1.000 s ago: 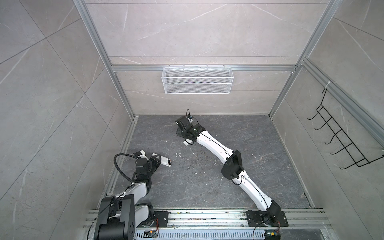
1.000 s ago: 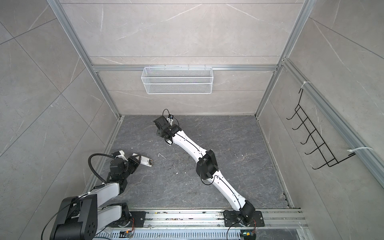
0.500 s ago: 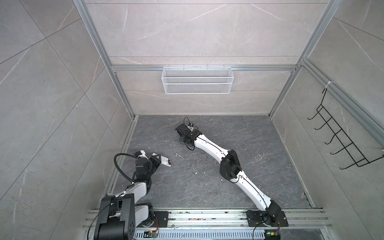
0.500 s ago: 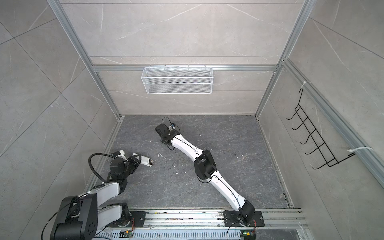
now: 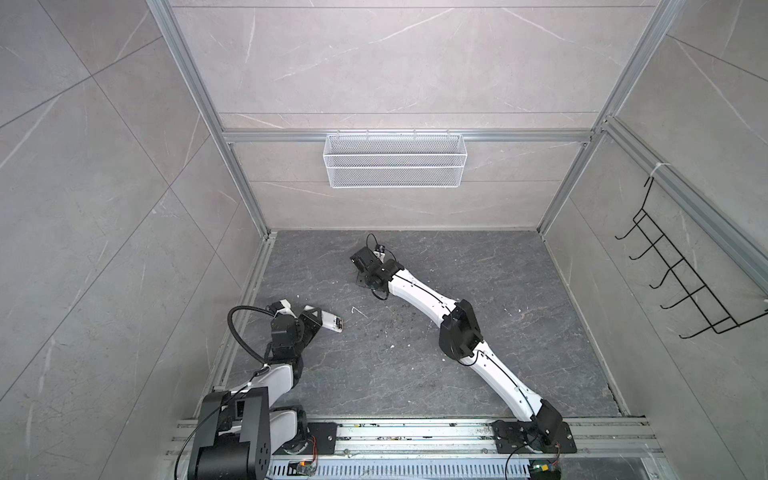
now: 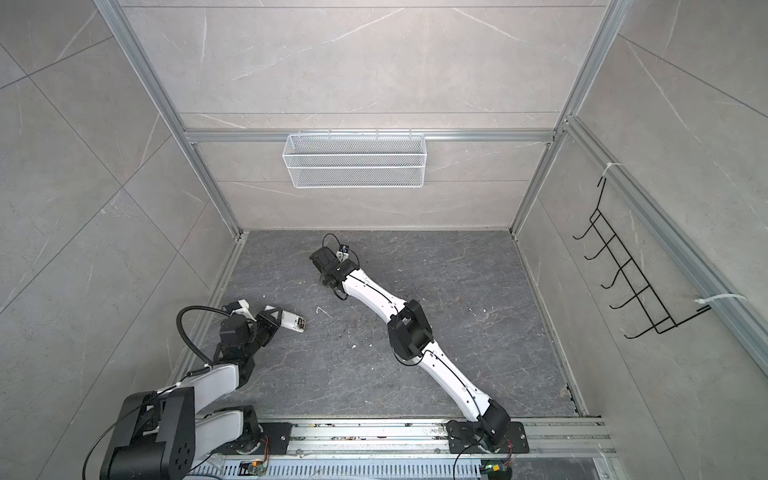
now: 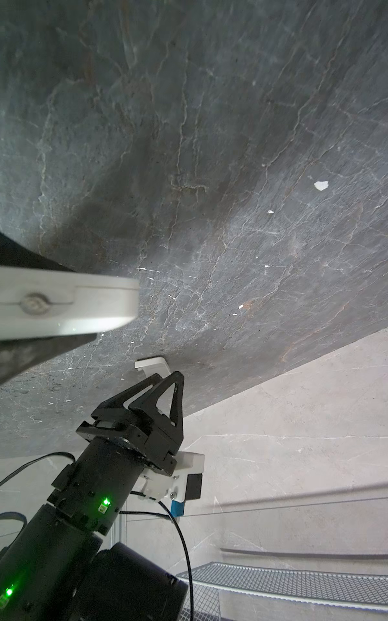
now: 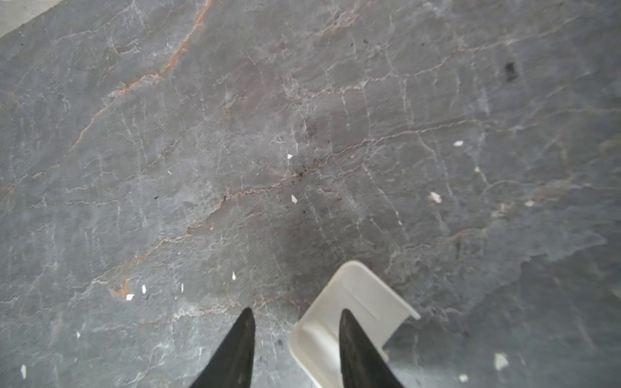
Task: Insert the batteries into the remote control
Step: 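Lower the right gripper and close its fingers on the white cover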
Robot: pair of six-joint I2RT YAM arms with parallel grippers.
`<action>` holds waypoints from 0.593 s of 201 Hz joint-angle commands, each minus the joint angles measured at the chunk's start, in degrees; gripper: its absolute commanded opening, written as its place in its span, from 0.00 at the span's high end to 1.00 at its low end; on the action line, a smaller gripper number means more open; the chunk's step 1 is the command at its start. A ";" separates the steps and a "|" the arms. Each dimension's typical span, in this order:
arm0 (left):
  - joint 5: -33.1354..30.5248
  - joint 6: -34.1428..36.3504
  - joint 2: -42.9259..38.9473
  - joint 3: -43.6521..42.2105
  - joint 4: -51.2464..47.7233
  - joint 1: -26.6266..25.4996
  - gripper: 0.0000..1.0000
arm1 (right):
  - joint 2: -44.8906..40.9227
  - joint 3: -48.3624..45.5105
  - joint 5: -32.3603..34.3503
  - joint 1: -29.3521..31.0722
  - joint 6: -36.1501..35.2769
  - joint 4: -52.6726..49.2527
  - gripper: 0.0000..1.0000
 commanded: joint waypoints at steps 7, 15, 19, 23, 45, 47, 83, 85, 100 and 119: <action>0.90 0.17 -0.12 1.95 3.66 0.13 1.00 | 2.16 -0.02 -0.98 0.41 -0.58 0.32 0.58; 0.94 0.15 -0.12 1.96 3.71 0.12 1.00 | 1.99 -0.49 -1.39 0.48 -0.55 0.58 0.58; 0.94 0.26 -0.18 1.96 3.69 0.14 1.00 | 1.97 -0.65 -1.57 0.50 -0.54 0.57 0.58; 0.90 0.26 -0.22 1.96 3.60 0.14 1.00 | 1.93 -0.80 -1.65 0.49 -0.48 0.63 0.58; 0.93 0.27 -0.43 1.97 3.53 0.14 1.00 | 0.98 -2.37 -2.23 0.58 -0.47 0.32 0.58; 0.90 0.31 -0.45 1.96 3.42 0.14 1.00 | 0.90 -2.57 -2.27 0.63 -0.47 0.26 0.58; 0.59 0.51 -0.73 2.01 3.08 0.14 1.00 | -3.88 -12.03 -3.28 0.85 -2.10 0.89 0.58; 0.59 0.50 -0.73 1.98 3.11 0.09 1.00 | -4.43 -12.97 -3.36 0.84 -2.20 1.15 0.58; 0.54 0.50 -0.73 1.96 3.13 0.09 1.00 | -8.34 -20.84 -4.12 0.98 -3.40 4.22 0.58; 0.59 0.51 -0.73 1.92 3.08 0.11 1.00 | -13.51 -31.01 -4.47 0.87 -4.00 9.87 0.58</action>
